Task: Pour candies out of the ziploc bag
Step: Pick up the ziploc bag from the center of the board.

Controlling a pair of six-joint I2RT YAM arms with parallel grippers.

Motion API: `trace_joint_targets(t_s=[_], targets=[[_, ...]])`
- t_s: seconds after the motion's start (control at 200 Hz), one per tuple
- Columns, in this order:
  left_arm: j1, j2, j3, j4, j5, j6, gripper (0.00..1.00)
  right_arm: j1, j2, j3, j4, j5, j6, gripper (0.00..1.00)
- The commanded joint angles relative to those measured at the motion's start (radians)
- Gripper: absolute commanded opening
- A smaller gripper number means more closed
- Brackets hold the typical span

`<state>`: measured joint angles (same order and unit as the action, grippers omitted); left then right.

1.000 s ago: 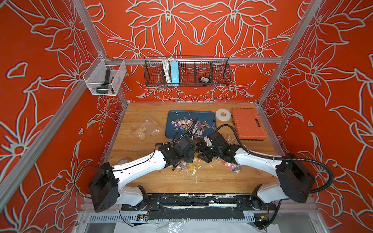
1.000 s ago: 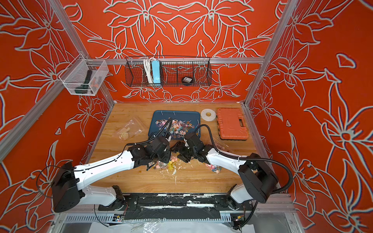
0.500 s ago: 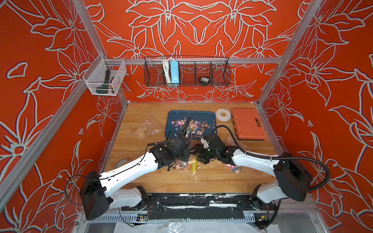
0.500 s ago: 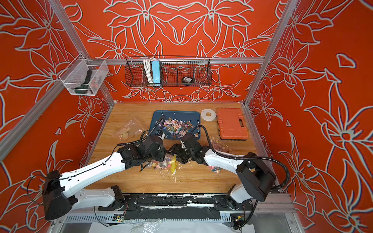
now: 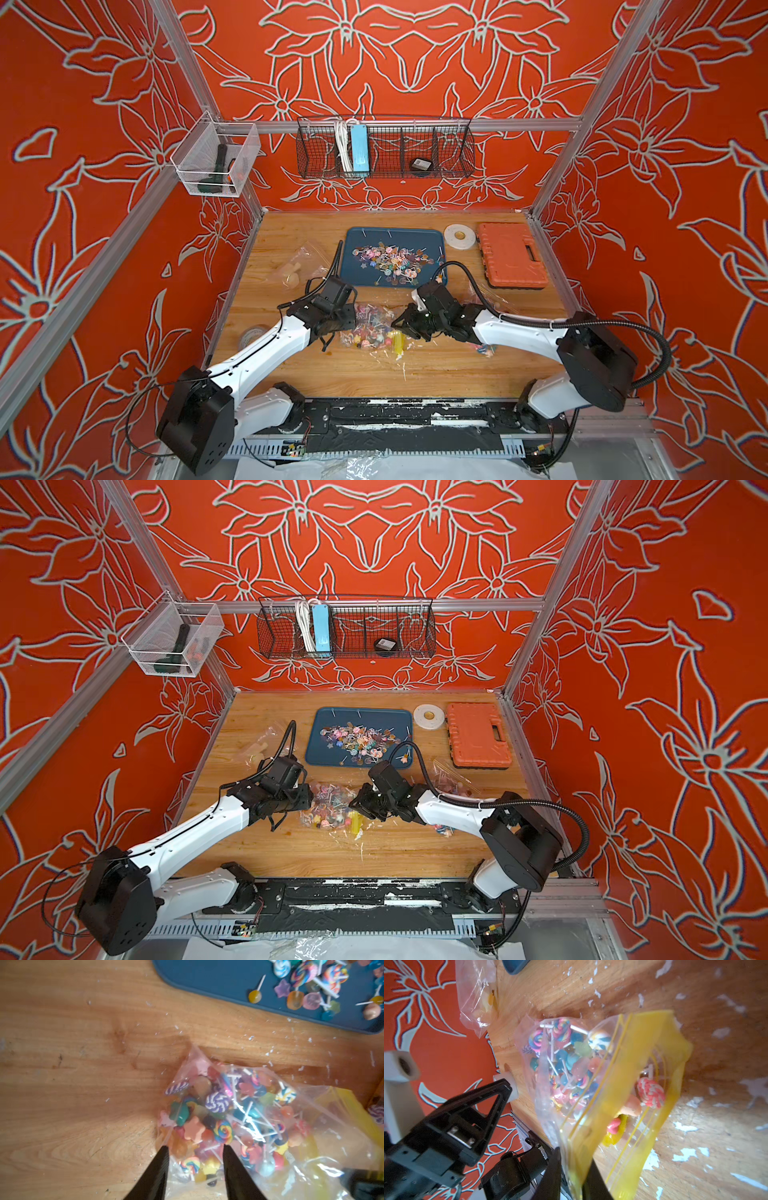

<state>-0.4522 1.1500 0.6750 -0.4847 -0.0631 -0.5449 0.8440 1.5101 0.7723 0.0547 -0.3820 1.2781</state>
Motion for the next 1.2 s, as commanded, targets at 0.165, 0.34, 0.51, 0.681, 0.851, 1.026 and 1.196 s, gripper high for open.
trace_joint_targets(t_s=[0.165,0.34,0.51,0.681,0.851,1.026,1.196], targets=[[0.041,-0.033,-0.049,0.116,0.067,-0.054,0.46,0.007,0.016,0.042,-0.097,0.077,-0.081,0.0],[0.059,-0.033,-0.07,0.113,0.025,-0.072,0.49,0.009,0.022,0.052,-0.107,0.076,-0.098,0.0],[0.069,0.008,-0.084,0.139,0.073,-0.066,0.51,0.007,0.025,0.057,-0.105,0.071,-0.101,0.0],[0.069,0.045,-0.091,0.138,0.082,-0.064,0.51,0.007,0.03,0.059,-0.106,0.068,-0.104,0.0],[0.07,0.075,-0.092,0.13,0.072,-0.066,0.51,0.007,0.035,0.062,-0.102,0.064,-0.104,0.0],[0.07,0.07,-0.097,0.137,0.066,-0.066,0.45,0.007,0.039,0.062,-0.099,0.058,-0.106,0.0],[0.07,0.066,-0.094,0.133,0.06,-0.06,0.35,0.008,0.044,0.062,-0.091,0.053,-0.102,0.0]])
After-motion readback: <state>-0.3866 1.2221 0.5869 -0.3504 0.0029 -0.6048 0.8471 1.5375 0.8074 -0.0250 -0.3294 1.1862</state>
